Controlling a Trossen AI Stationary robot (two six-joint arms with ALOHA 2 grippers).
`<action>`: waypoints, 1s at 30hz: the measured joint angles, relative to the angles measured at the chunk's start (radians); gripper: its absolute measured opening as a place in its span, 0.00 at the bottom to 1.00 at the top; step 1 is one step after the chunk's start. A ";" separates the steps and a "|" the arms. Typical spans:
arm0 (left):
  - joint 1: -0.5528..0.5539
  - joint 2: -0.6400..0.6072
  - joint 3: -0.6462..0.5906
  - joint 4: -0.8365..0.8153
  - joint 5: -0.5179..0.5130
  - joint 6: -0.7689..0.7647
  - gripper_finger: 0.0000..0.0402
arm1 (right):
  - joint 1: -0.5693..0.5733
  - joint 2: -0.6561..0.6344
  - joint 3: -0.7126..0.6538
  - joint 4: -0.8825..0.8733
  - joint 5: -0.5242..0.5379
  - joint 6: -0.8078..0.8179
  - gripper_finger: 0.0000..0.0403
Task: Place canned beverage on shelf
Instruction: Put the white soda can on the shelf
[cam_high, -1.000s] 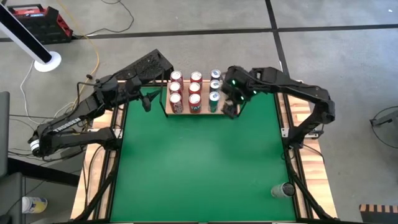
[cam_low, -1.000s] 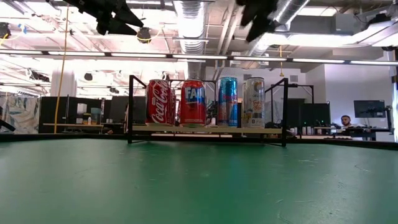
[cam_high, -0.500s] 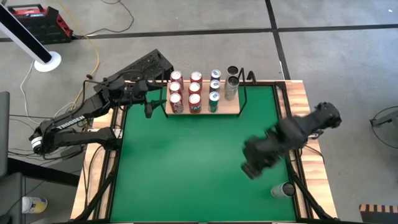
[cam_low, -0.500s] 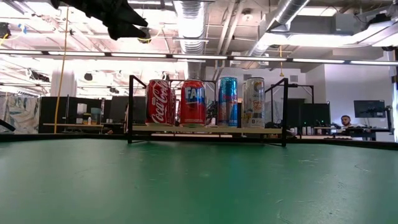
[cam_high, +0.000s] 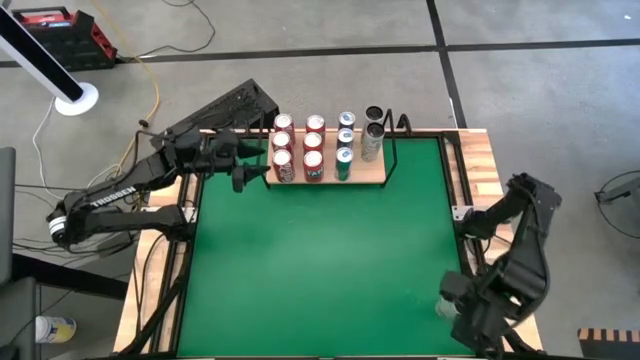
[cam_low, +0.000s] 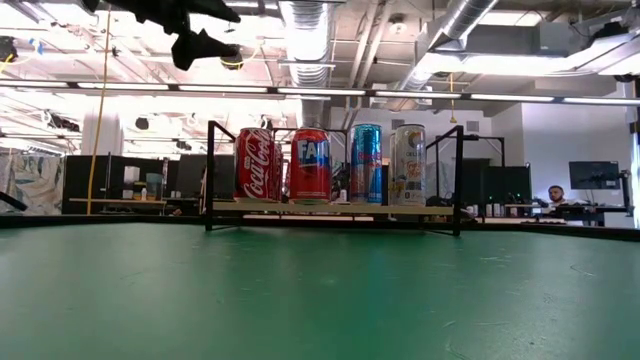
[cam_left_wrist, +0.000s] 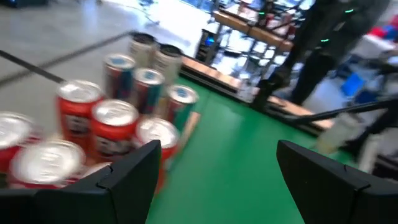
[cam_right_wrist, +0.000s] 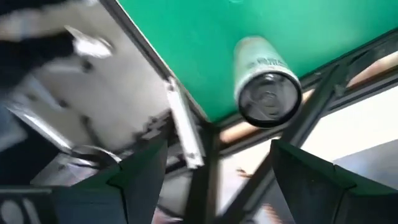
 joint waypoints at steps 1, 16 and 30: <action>-0.011 0.000 0.000 0.000 0.016 -0.024 0.76 | 0.021 0.000 -0.016 0.000 -0.002 -0.019 0.77; -0.273 0.000 0.000 0.021 -0.137 -0.185 0.76 | 0.188 0.000 -0.181 0.001 0.071 -0.273 0.77; -0.373 0.000 0.000 0.035 -0.285 -0.159 0.76 | 0.175 0.000 -0.225 0.001 0.159 -0.470 0.77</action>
